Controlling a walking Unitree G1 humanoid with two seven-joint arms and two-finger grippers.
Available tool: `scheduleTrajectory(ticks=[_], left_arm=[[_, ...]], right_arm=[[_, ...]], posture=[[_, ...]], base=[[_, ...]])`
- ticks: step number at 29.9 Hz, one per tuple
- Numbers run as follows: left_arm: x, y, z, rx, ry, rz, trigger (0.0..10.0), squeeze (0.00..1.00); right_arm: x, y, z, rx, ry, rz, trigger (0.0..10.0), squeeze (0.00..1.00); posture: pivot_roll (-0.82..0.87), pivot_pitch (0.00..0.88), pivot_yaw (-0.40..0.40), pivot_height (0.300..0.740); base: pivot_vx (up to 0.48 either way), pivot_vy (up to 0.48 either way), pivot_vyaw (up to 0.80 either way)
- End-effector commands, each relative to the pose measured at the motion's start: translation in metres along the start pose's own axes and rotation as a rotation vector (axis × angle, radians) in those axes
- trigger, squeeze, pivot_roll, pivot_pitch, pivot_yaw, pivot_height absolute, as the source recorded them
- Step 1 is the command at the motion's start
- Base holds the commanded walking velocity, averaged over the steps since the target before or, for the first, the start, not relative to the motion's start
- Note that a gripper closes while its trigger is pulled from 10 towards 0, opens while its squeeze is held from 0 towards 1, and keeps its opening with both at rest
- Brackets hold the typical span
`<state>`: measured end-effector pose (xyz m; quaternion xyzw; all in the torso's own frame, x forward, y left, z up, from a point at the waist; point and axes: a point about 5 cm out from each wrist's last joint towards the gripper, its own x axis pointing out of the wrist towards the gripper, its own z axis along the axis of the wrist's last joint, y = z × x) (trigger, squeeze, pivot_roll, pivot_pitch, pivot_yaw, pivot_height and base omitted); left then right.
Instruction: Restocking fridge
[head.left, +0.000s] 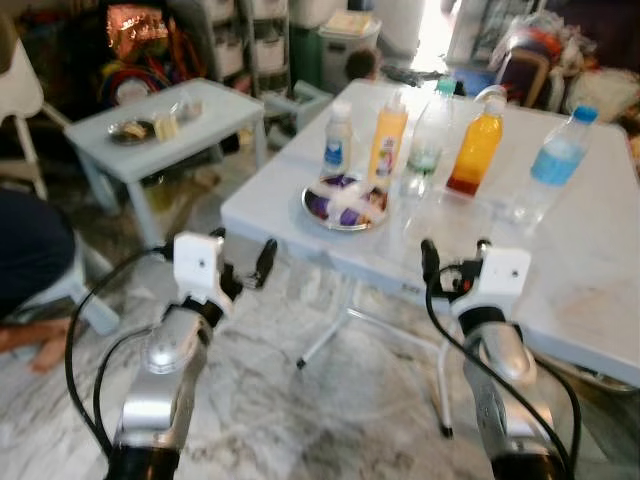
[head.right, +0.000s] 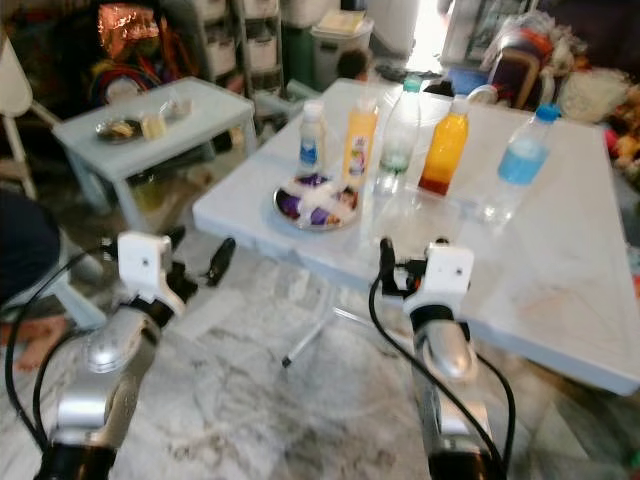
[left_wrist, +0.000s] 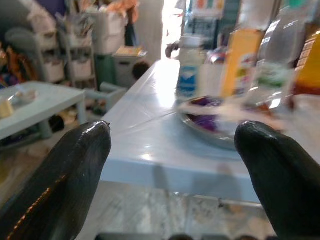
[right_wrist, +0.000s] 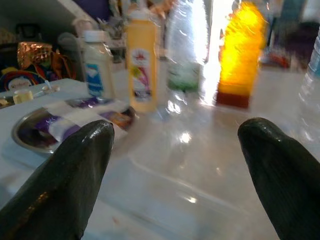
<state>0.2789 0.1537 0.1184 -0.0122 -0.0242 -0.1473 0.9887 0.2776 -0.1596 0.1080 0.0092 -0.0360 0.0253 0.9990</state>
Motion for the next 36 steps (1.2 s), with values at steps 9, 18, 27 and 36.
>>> scheduleTrajectory(ticks=[9,18,27,36], left_arm=[[0.003,-0.005,0.002,-0.002,-0.004,0.001,10.0,0.0],[0.002,0.006,0.0,-0.028,0.012,0.068,10.0,0.0],[-0.012,0.034,-0.003,0.063,0.085,0.044,10.0,0.0],[-0.017,0.033,-0.009,0.014,0.12,0.04,10.0,0.0]], right_arm=[[0.001,0.013,0.012,-0.054,-0.067,0.075,10.0,0.0],[0.001,0.009,0.014,-0.051,-0.081,0.048,10.0,0.0],[-0.002,-0.009,0.008,-0.043,-0.04,-0.06,10.0,0.0],[0.008,-0.011,0.004,0.022,0.021,-0.093,10.0,0.0]], posture=[[-0.01,0.001,-0.026,0.74],[-0.01,0.002,-0.026,0.74],[-0.02,0.008,-0.018,0.74],[-0.01,0.005,-0.016,0.74]], base=[[0.411,0.0,-0.8],[0.073,0.0,-0.27],[0.0,0.0,0.0],[0.0,0.0,0.0]])
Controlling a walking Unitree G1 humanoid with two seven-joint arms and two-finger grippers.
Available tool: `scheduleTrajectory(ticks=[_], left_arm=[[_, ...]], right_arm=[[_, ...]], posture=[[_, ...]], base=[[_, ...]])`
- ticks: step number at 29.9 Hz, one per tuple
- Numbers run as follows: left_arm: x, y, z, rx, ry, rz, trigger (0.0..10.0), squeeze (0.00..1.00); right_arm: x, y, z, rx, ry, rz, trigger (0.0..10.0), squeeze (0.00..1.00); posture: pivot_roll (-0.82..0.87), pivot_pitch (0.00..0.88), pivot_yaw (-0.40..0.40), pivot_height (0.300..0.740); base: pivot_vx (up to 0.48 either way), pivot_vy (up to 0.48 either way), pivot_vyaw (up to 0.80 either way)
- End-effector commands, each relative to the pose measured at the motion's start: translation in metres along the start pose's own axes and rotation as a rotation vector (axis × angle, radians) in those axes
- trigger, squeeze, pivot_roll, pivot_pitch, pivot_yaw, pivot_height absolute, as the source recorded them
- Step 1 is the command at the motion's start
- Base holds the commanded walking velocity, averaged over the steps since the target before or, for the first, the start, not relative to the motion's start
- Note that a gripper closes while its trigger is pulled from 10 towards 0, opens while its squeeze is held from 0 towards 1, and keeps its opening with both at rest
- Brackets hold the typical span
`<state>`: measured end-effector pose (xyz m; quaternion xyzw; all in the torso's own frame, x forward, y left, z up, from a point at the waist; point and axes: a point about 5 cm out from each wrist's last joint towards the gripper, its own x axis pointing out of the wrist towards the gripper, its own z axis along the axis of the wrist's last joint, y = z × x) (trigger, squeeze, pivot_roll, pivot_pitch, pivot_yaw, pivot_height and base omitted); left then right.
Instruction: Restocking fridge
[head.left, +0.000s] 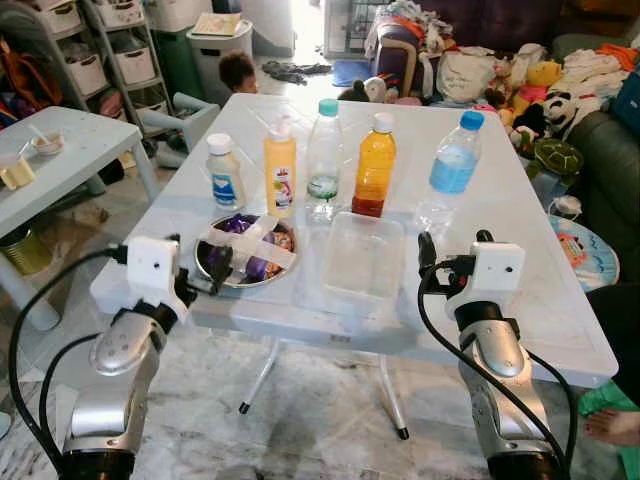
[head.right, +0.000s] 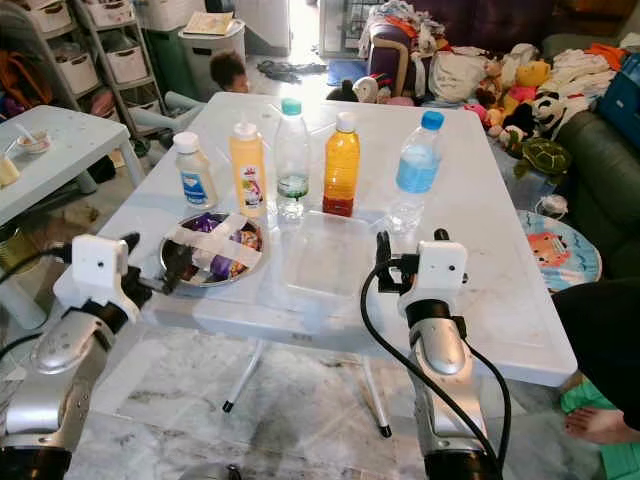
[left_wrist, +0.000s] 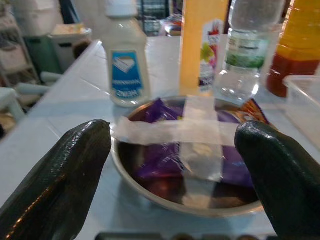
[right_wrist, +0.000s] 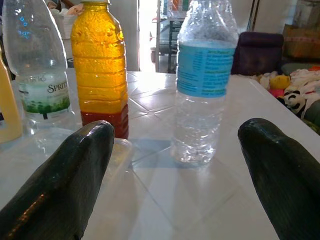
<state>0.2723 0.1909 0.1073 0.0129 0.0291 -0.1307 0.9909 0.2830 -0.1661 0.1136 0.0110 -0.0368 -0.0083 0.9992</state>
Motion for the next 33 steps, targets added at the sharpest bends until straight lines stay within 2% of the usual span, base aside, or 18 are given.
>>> scheduleTrajectory(ticks=[1,3,5,8,9,12,16,19,23,24,28,29,30,33], left_arm=[[0.0,-0.001,0.0,-0.05,0.006,0.013,10.0,0.0],[0.001,-0.002,0.002,-0.078,-0.008,0.03,10.0,0.0],[0.002,-0.003,0.003,-0.063,-0.01,0.031,10.0,0.0],[0.002,-0.003,0.002,-0.059,-0.005,0.033,10.0,0.0],[0.002,-0.003,0.001,-0.055,-0.002,0.032,10.0,0.0],[0.002,-0.003,0.0,-0.053,0.001,0.028,10.0,0.0],[0.005,-0.008,0.0,-0.05,0.005,0.015,10.0,0.0],[0.005,-0.009,0.001,-0.049,0.004,0.012,10.0,0.0],[0.006,-0.013,0.0,-0.051,0.004,0.005,10.0,0.0],[0.006,-0.014,0.0,-0.051,0.005,0.002,10.0,0.0],[0.006,-0.015,-0.001,-0.052,0.006,0.0,10.0,0.0],[0.006,-0.015,-0.001,-0.052,0.006,0.0,10.0,0.0],[0.006,-0.016,-0.001,-0.053,0.005,0.0,10.0,0.0],[0.006,-0.016,0.0,-0.052,0.004,-0.002,10.0,0.0]], right_arm=[[0.003,-0.002,-0.002,0.081,0.032,-0.011,10.0,0.0],[0.003,-0.002,-0.007,0.161,0.064,-0.04,10.0,0.0],[0.002,-0.002,-0.008,0.173,0.066,-0.036,10.0,0.0],[-0.002,-0.001,-0.012,0.267,0.087,-0.031,10.0,0.0],[-0.003,0.001,-0.014,0.335,0.098,-0.014,10.0,0.0],[-0.004,0.004,-0.015,0.369,0.105,0.014,10.0,0.0],[-0.008,0.013,-0.026,0.489,0.175,0.058,10.0,0.0],[-0.008,0.016,-0.026,0.507,0.182,0.091,10.0,0.0],[-0.006,0.023,-0.026,0.569,0.202,0.157,10.0,0.0],[-0.007,0.026,-0.027,0.61,0.217,0.185,10.0,0.0],[-0.009,0.028,-0.029,0.655,0.243,0.21,9.8,0.0],[-0.009,0.029,-0.03,0.669,0.248,0.213,4.4,0.0],[-0.011,0.03,-0.031,0.701,0.262,0.229,0.0,0.0],[-0.012,0.032,-0.032,0.728,0.283,0.248,0.0,0.0]], posture=[[-0.01,0.006,-0.018,0.74],[-0.01,0.007,-0.02,0.74],[-0.01,0.007,-0.02,0.74],[-0.01,0.01,-0.018,0.74],[-0.01,0.01,-0.017,0.74],[-0.01,0.011,-0.015,0.74],[-0.01,0.011,-0.013,0.74],[-0.01,0.012,-0.012,0.74],[-0.01,0.013,-0.012,0.74],[-0.01,0.013,-0.012,0.74],[-0.01,0.015,-0.014,0.74],[-0.01,0.015,-0.014,0.74],[-0.01,0.016,-0.013,0.74],[-0.01,0.016,-0.012,0.74]], base=[[0.0,0.0,0.0],[0.0,0.0,0.0],[0.0,0.0,0.0],[0.0,0.0,0.0],[0.0,0.0,0.0],[0.0,0.0,0.0],[0.0,0.0,0.0],[0.0,0.0,0.0],[0.0,0.0,0.0],[0.0,0.0,0.0],[0.0,0.0,0.0],[0.0,0.0,0.0],[0.0,0.0,0.0],[0.0,0.0,0.0]])
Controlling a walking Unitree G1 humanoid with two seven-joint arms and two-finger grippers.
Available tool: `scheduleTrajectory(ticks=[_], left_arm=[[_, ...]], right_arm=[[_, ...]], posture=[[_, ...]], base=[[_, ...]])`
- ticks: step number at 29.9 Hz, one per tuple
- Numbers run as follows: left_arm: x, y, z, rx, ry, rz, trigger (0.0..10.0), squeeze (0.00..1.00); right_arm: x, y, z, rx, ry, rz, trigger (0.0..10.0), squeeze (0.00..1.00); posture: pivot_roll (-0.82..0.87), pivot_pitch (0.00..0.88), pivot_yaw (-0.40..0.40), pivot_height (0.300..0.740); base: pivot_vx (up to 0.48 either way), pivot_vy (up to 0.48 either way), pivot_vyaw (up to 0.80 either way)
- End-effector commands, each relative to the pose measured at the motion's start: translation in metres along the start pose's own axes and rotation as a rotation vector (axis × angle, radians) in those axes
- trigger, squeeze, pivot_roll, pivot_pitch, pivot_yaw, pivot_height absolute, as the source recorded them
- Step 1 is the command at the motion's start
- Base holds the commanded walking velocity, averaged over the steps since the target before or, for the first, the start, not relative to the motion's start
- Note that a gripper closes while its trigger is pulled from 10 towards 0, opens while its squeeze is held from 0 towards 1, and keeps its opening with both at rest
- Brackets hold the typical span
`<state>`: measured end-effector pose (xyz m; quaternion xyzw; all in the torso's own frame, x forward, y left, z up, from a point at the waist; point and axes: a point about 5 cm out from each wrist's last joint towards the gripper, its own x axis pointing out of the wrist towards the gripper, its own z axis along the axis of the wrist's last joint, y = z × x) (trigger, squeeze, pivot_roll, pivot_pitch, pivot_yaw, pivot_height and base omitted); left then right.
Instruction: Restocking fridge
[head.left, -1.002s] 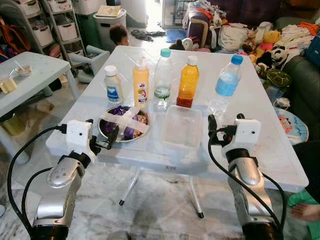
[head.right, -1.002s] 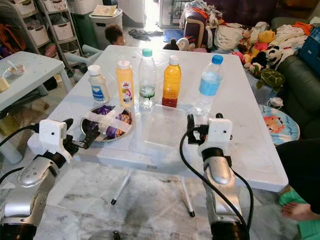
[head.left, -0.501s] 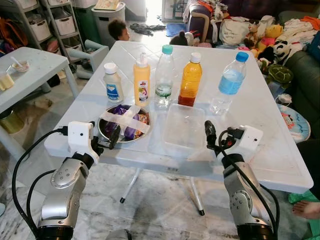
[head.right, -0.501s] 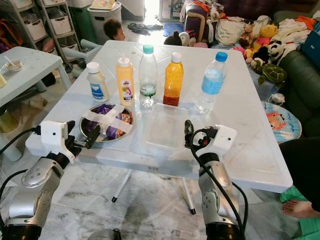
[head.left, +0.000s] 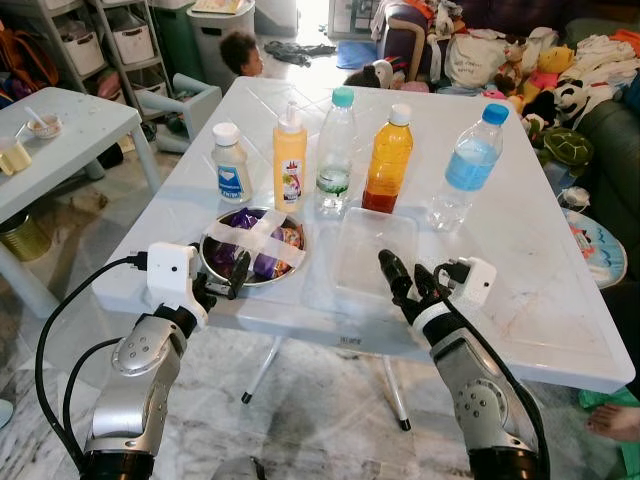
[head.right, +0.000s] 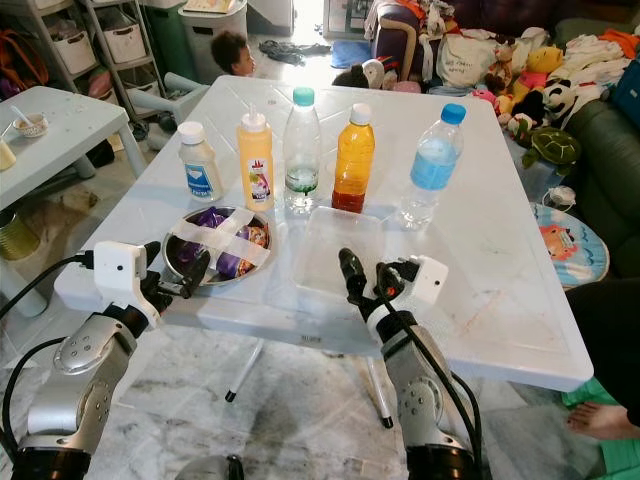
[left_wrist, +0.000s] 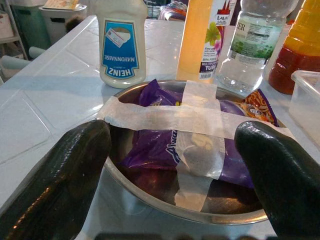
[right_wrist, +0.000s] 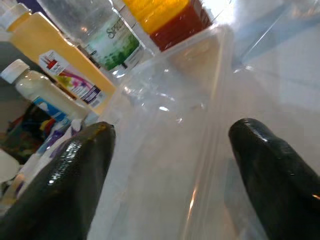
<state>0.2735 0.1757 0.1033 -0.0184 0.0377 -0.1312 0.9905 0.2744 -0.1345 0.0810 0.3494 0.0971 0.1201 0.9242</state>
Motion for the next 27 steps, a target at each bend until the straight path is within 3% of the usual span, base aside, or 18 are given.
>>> scheduleTrajectory(ticks=[1,12,27], left_arm=[[0.0008,-0.0022,0.0032,0.013,-0.005,-0.001,10.0,0.0],[0.0026,-0.0058,0.0037,0.02,-0.007,-0.014,10.0,0.0],[0.0046,-0.009,0.0043,0.031,-0.011,-0.023,10.0,0.0]], right_arm=[[-0.0014,0.0023,-0.0018,0.023,0.017,0.019,0.0,0.0],[-0.0111,-0.0025,-0.0005,0.094,0.045,0.023,0.0,0.0],[-0.0061,-0.0032,0.0062,0.063,0.025,0.009,0.0,0.0]], posture=[[-0.01,0.016,-0.011,0.74],[-0.01,0.018,-0.01,0.74],[-0.01,0.018,-0.01,0.74]], base=[[0.0,0.0,0.0],[0.0,0.0,0.0],[0.0,0.0,0.0]])
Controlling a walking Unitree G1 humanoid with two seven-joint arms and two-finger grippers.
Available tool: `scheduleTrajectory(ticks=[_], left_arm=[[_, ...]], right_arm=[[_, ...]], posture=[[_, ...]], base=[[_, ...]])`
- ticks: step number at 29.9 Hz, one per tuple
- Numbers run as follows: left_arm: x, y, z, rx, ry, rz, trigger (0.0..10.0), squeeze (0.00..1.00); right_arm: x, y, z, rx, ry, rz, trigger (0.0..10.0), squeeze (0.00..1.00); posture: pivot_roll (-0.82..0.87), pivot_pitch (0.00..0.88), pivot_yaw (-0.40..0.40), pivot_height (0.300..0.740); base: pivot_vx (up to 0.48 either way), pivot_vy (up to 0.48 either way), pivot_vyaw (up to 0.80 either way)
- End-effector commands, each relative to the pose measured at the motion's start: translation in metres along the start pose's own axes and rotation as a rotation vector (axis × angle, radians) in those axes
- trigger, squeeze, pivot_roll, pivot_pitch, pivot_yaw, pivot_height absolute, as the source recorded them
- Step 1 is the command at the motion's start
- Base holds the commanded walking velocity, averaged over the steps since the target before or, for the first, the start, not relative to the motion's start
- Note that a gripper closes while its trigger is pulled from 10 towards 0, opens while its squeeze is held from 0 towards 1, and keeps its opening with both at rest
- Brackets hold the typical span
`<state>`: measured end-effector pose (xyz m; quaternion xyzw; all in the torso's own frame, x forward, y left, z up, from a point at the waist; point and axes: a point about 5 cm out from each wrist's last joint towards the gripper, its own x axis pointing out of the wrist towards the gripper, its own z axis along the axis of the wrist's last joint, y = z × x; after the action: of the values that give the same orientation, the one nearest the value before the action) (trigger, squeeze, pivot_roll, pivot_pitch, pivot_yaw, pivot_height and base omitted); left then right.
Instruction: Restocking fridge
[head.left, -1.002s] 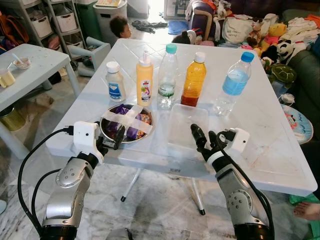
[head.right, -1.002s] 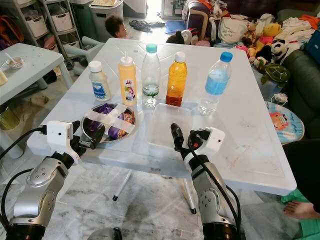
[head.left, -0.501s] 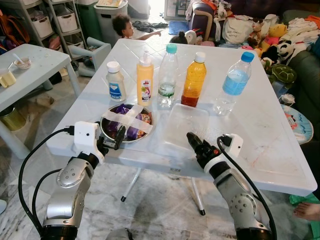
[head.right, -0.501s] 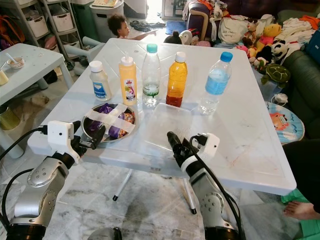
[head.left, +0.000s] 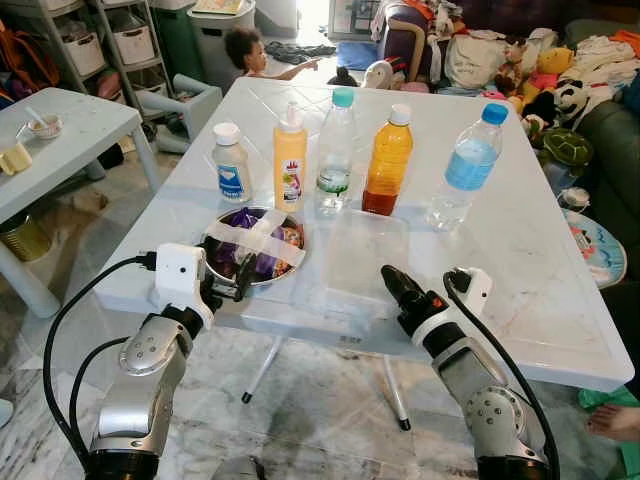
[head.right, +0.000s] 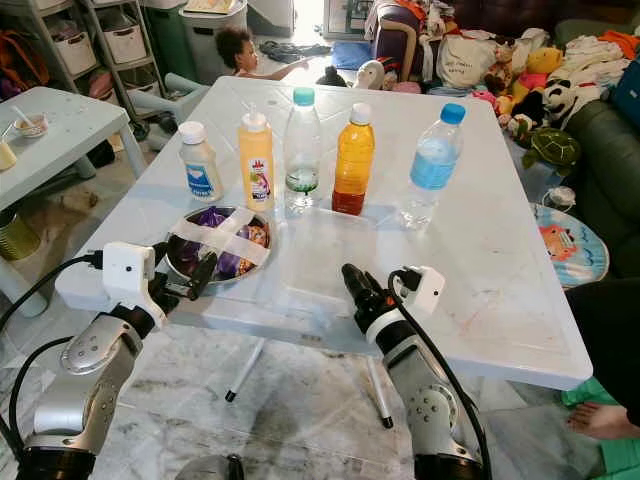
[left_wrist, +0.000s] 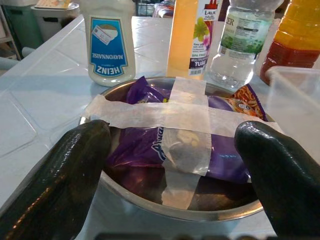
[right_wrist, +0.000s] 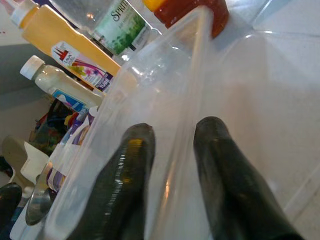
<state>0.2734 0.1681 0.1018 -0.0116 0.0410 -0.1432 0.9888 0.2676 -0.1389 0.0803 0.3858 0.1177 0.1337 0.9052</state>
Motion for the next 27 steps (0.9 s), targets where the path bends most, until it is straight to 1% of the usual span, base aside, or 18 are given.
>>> scheduleTrajectory(ticks=[1,6,16,20,22,25,27], left_arm=[[0.003,-0.002,0.006,0.018,-0.02,0.0,10.0,0.0],[0.005,-0.006,0.008,0.031,-0.027,-0.014,10.0,0.0],[0.006,-0.01,0.005,0.021,-0.023,-0.012,10.0,0.0],[0.008,-0.009,0.005,0.021,-0.024,-0.011,10.0,0.0],[0.008,-0.007,0.006,0.022,-0.032,0.005,10.0,0.0],[0.009,-0.003,0.004,0.015,-0.025,0.049,10.0,0.0],[0.009,-0.003,0.003,0.009,-0.021,0.055,10.0,0.0]], right_arm=[[0.002,0.0,0.007,-0.025,-0.021,-0.015,0.0,0.0],[0.005,0.002,0.012,-0.059,-0.039,-0.012,0.0,0.0],[0.005,0.0,0.016,-0.099,-0.053,-0.035,0.0,0.0],[0.008,0.002,0.02,-0.123,-0.058,-0.033,0.0,0.0],[0.008,0.006,0.021,-0.168,-0.057,-0.016,0.0,0.0],[0.01,0.011,0.026,-0.226,-0.082,-0.008,0.0,0.0],[0.012,0.015,0.028,-0.253,-0.095,0.003,0.0,0.0]], posture=[[-0.01,0.018,-0.01,0.74],[0.0,0.018,-0.014,0.74],[-0.01,0.019,-0.02,0.74],[-0.02,0.023,-0.021,0.74],[-0.02,0.001,-0.021,0.74],[-0.02,0.0,-0.021,0.74],[-0.02,0.0,-0.02,0.74]], base=[[0.0,0.0,0.0],[0.0,0.0,0.0],[0.0,0.0,0.0],[0.0,0.0,0.0],[0.0,0.0,0.0],[0.0,0.0,0.0],[0.0,0.0,0.0]])
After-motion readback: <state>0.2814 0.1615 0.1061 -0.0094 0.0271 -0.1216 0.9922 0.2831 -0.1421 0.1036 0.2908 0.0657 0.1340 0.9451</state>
